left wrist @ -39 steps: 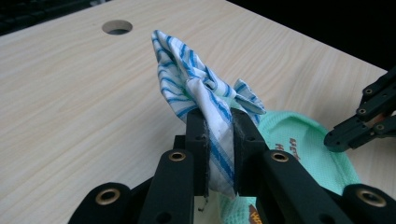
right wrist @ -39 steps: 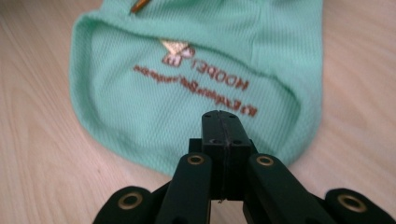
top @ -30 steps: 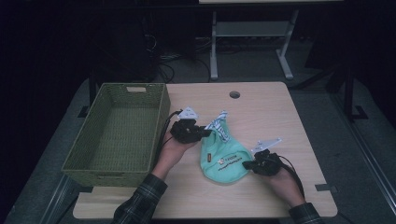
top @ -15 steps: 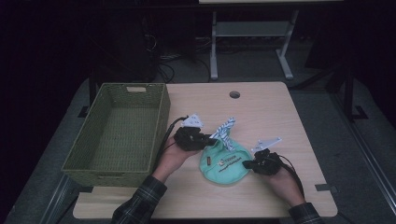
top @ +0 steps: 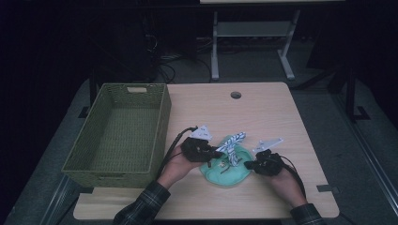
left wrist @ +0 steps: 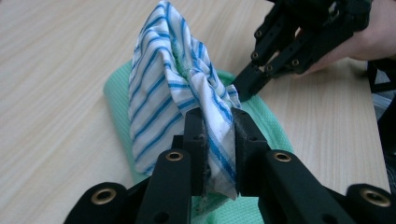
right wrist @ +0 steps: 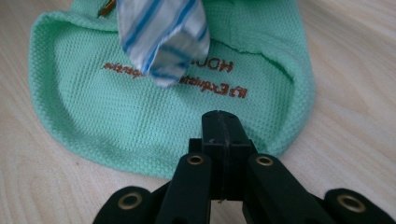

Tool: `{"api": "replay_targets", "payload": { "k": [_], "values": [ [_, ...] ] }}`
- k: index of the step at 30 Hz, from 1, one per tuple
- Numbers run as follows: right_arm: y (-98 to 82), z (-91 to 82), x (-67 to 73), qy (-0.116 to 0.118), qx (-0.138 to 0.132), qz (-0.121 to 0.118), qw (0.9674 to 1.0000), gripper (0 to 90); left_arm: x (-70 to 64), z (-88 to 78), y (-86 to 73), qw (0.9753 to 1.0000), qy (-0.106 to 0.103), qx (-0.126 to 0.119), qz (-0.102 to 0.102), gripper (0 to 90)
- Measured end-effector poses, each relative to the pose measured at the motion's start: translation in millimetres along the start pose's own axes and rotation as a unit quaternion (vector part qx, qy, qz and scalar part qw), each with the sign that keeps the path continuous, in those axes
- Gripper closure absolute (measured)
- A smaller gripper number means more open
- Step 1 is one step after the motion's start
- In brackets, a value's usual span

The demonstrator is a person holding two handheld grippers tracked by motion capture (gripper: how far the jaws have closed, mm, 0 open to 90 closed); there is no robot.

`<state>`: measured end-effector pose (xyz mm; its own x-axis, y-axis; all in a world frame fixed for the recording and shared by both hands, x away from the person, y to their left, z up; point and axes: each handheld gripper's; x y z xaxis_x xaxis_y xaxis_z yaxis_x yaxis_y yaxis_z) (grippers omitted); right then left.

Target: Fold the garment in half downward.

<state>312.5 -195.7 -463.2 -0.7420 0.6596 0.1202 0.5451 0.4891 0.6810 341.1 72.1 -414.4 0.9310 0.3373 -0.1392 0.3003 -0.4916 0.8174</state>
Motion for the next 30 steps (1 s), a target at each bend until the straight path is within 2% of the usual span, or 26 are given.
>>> {"api": "replay_targets", "payload": {
  "k": [1, 2, 4, 5, 6, 12, 18, 20, 25, 26, 27, 30],
  "values": [
    [0.0, 0.0, 0.1, 0.000, 0.000, -0.001, 1.0000, 90.0, -0.3, 0.5, 0.0, 1.0000, 0.001, -0.001, -0.001, 74.2],
    [0.1, -0.5, -0.1, -0.001, 0.003, -0.005, 1.0000, 90.0, -0.6, 0.5, 0.8, 1.0000, 0.004, -0.006, -0.005, 67.4],
    [0.2, -0.6, 0.0, -0.002, 0.003, -0.006, 1.0000, 90.0, -0.7, 0.1, 1.5, 0.9999, 0.005, -0.009, -0.007, 64.6],
    [0.3, -0.6, 0.4, -0.004, 0.004, -0.008, 1.0000, 90.0, -0.8, -1.8, 3.5, 0.9999, 0.007, -0.011, -0.005, 59.5],
    [0.3, -0.5, 0.8, -0.005, 0.003, -0.008, 0.9999, 90.0, -1.0, -2.6, 4.8, 0.9999, 0.006, -0.011, -0.006, 57.9],
    [2.1, -4.8, 1.0, -0.009, -0.001, -0.007, 0.9999, 90.0, -1.8, -7.6, 14.0, 0.9997, 0.004, -0.022, 0.001, 54.1],
    [1.5, -7.9, -0.4, -0.011, -0.006, -0.003, 0.9999, 90.0, 3.5, -11.2, 25.7, 0.9995, 0.007, -0.029, 0.008, 54.6],
    [1.2, -8.5, -0.9, -0.012, -0.009, -0.001, 0.9999, 90.0, 6.4, -11.0, 29.5, 0.9994, 0.007, -0.033, 0.008, 57.1],
    [0.8, -11.0, -3.2, -0.014, -0.012, -0.001, 0.9998, 90.0, 13.8, -6.0, 38.7, 0.9995, 0.012, -0.029, 0.009, 71.3],
    [0.8, -11.0, -3.2, -0.014, -0.012, -0.001, 0.9998, 90.0, 15.4, -4.2, 39.9, 0.9995, 0.015, -0.027, 0.009, 71.3],
    [0.4, -12.1, -4.5, -0.014, -0.012, 0.000, 0.9998, 90.0, 19.0, 0.3, 41.1, 0.9996, 0.016, -0.023, 0.003, 79.0],
    [-0.1, -13.4, -5.6, -0.016, -0.015, 0.004, 0.9998, 90.0, 22.1, 5.6, 40.9, 0.9998, 0.013, -0.016, 0.000, 86.2]
  ]
}}
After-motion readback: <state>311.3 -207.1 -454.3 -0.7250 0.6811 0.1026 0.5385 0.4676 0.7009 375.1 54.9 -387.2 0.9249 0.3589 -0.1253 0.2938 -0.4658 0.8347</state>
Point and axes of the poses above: each handheld gripper's, and its own axes: z roughly forward along the jaws, y roughly out of its top, x roughly to its left, and after that the axes turned 4 degrees about -x, right-handed
